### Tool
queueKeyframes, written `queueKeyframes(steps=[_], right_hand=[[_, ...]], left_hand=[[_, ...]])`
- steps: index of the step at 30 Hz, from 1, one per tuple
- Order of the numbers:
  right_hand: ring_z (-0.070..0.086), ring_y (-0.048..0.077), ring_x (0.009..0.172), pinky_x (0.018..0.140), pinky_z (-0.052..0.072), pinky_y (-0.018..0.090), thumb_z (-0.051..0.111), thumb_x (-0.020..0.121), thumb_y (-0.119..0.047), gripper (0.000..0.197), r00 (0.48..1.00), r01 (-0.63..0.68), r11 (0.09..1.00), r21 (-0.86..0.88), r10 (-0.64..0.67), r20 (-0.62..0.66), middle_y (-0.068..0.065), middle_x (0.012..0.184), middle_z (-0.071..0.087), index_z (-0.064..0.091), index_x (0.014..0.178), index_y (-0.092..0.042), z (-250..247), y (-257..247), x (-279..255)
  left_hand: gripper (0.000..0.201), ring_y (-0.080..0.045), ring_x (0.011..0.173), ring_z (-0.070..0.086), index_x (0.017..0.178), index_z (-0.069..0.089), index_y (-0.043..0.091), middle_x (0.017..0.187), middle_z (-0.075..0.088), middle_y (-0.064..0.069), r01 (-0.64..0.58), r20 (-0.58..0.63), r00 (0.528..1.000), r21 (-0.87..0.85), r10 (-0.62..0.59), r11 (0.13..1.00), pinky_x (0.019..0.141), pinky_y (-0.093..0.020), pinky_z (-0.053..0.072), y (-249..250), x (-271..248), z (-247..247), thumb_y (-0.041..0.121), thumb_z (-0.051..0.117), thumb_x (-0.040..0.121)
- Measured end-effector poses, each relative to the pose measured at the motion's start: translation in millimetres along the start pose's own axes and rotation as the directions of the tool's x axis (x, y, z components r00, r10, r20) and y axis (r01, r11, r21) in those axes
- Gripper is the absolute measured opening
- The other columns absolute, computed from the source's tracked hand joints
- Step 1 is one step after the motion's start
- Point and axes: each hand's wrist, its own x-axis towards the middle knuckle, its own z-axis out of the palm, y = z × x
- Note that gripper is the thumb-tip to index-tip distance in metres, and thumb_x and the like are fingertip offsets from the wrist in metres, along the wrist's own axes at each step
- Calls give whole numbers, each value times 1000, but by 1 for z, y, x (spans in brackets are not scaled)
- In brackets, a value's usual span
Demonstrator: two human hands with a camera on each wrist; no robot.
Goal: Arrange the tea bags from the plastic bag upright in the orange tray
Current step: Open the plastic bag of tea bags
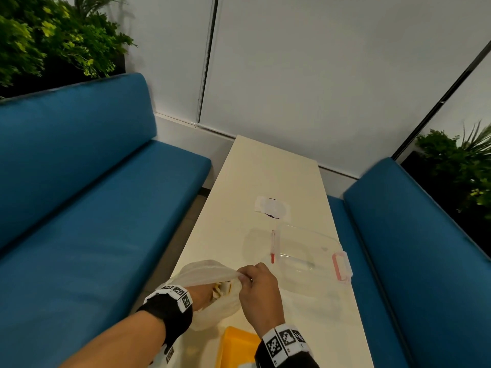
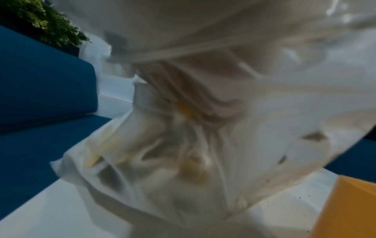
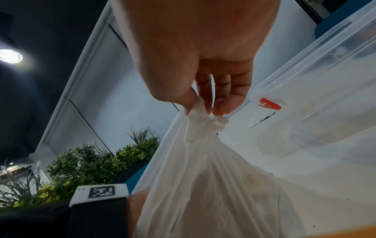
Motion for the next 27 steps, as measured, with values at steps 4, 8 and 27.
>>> queueKeyframes(steps=[4,8,27], right_hand=[[57,6,86,70,40,7,52,100,-17,21,999,-29,999,28,30,-38,-7,95,57,73,100,-21,-3,3,9],[58,10,90,75,36,3,53,98,-13,22,994,-73,996,50,77,-82,-1,95,64,74,98,-18,-7,6,23],[59,17,87,73,39,22,56,95,-15,18,986,-160,983,91,163,-30,1,88,66,72,88,-17,6,19,42]], left_hand=[[22,-8,80,52,82,54,35,94,56,7,-58,-18,998,-13,58,998,80,-25,48,4,3,-10,24,56,101],[18,-16,85,63,110,68,9,97,62,-3,-74,-17,997,-44,73,996,69,-17,43,15,2,-24,19,59,99],[43,-6,98,69,103,78,25,104,75,13,-306,-406,907,-821,-116,482,78,-20,55,37,-57,-75,-11,60,89]])
